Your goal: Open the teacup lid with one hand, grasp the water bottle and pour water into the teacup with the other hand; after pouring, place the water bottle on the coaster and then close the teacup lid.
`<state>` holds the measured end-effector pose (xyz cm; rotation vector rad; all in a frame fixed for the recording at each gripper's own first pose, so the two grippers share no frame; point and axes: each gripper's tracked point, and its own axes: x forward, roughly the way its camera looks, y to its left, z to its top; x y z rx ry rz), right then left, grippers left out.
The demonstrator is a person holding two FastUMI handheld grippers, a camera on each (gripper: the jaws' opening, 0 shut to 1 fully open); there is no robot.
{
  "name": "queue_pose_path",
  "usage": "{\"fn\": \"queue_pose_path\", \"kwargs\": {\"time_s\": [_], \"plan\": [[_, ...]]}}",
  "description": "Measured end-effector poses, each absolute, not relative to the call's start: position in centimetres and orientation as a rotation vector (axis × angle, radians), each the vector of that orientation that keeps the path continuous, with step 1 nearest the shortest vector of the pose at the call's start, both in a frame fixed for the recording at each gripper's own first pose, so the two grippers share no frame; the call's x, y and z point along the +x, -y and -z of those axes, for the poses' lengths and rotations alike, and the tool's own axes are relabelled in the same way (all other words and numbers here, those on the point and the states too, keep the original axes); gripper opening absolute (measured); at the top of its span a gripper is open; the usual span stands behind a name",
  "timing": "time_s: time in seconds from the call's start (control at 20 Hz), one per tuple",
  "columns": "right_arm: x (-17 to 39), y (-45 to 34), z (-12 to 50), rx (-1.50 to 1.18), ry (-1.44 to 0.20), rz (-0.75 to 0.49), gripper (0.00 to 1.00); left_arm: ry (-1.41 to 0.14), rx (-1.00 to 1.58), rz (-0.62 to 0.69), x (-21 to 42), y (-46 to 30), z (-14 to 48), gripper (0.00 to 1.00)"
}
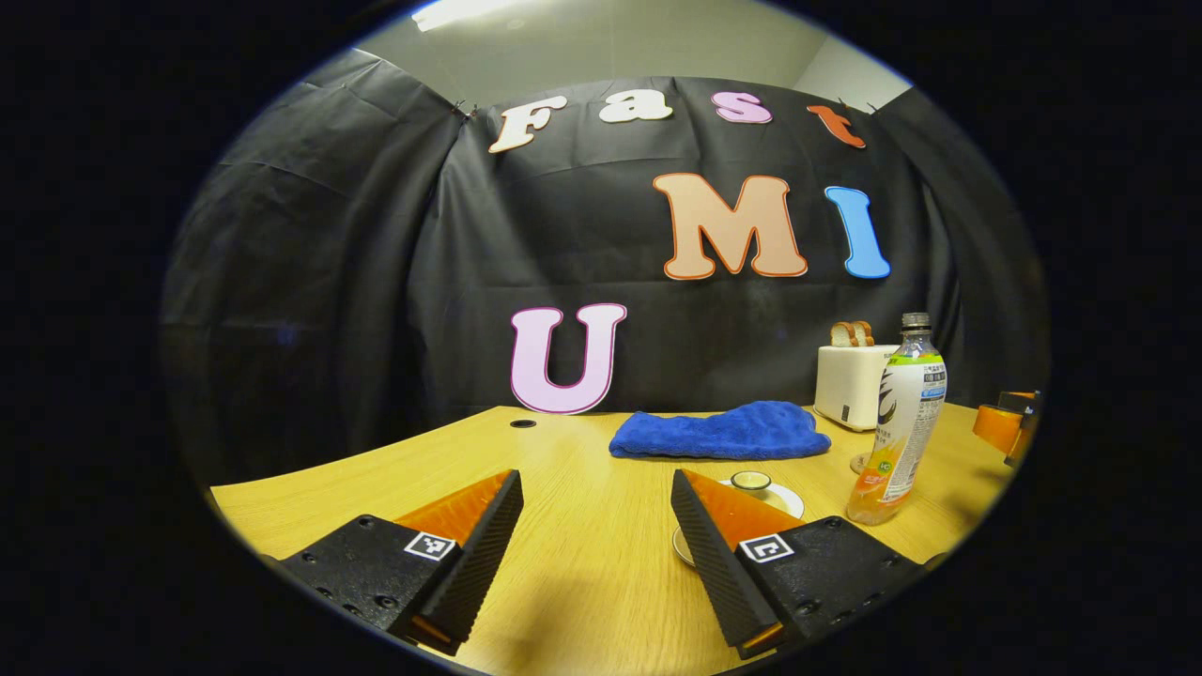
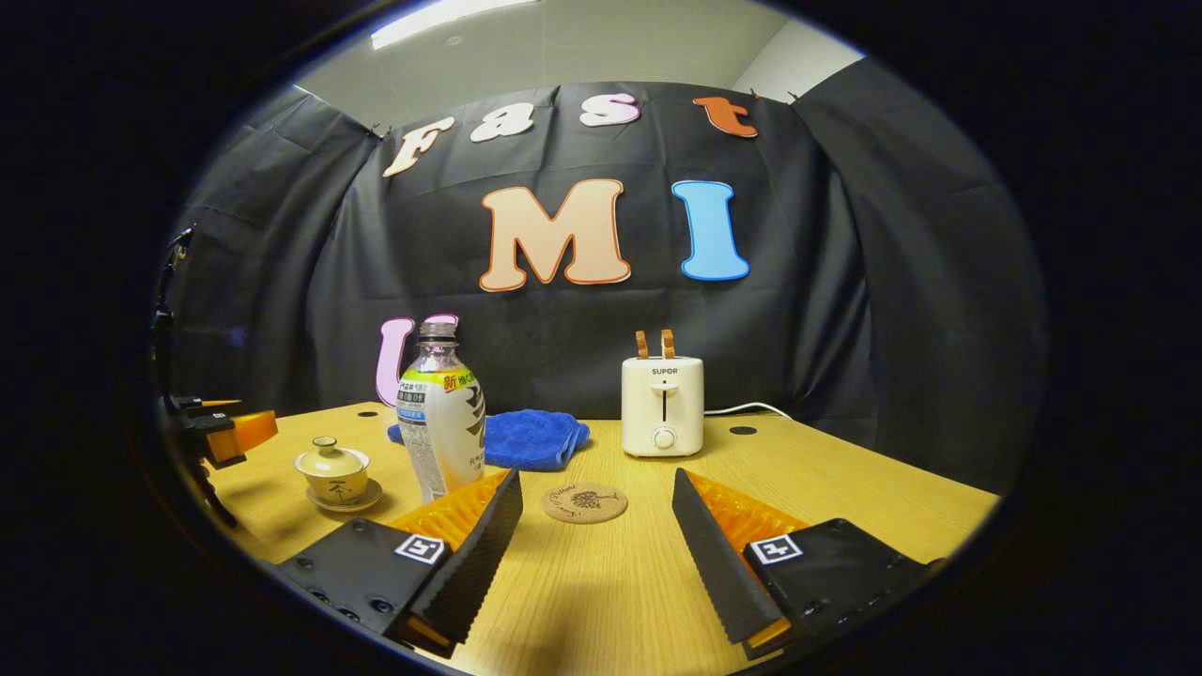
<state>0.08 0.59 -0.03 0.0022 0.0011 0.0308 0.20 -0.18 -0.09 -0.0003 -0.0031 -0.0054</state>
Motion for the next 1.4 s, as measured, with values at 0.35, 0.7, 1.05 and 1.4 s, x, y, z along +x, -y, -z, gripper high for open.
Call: {"fn": "queue_pose_path", "kwargs": {"time_s": [0.35, 0.7, 1.05, 1.4], "plan": [[0.1, -0.6, 0.1, 0.002, -0.001, -0.03, 1.0, 0.005, -0.002, 0.034, 0.2, 0.9, 0.1, 0.93], [0.1, -0.5, 0.0, 0.001, 0.0, -0.023, 1.0, 0.005, -0.002, 0.168, 0.8, 3.7, 0.1, 0.93], [0.1, -0.5, 0.0, 0.002, 0.0, -0.023, 1.0, 0.009, -0.001, 0.319, 0.7, 6.7, 0.0, 0.93], [0.1, -0.5, 0.0, 0.002, 0.0, -0.023, 1.0, -0.012, -0.003, 0.418, 1.7, 9.0, 0.3, 0.92]]}}
